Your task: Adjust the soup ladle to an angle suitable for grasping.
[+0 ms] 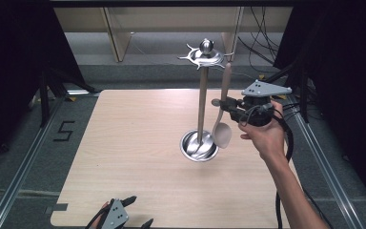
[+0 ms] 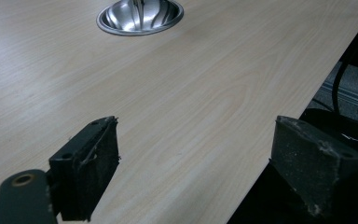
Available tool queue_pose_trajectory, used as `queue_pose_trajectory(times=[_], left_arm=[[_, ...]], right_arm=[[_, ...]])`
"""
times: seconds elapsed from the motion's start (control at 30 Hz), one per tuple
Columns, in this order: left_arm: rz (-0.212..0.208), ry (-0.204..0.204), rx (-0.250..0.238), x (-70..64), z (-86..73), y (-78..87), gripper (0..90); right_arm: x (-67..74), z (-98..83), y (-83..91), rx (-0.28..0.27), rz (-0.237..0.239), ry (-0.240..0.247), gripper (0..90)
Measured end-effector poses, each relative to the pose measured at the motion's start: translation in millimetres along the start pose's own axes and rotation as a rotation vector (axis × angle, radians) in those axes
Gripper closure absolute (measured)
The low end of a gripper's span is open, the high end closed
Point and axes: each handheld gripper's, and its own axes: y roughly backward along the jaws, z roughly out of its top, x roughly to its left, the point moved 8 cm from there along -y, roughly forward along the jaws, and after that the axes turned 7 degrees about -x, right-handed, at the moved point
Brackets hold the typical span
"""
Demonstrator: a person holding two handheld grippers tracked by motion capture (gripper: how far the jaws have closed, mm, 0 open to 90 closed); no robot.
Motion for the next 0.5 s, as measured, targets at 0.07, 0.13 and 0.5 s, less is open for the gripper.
queue_pose_trajectory(times=[0.07, 0.13, 0.5], left_arm=[[-0.01, 0.026, -0.011, -2.2, 0.8, 0.0, 14.7], [-0.005, 0.022, -0.008, -1.5, 0.5, 0.3, 14.7], [-0.006, 0.026, -0.014, -2.8, 1.0, -0.3, 14.7]], right_arm=[[0.6, -0.5, -1.7, 0.011, 0.003, 0.004, 76.8], [-0.1, 0.0, -2.1, 0.007, -0.005, 0.01, 76.8], [-2.2, 0.6, -3.0, 0.023, -0.044, 0.04, 76.7]])
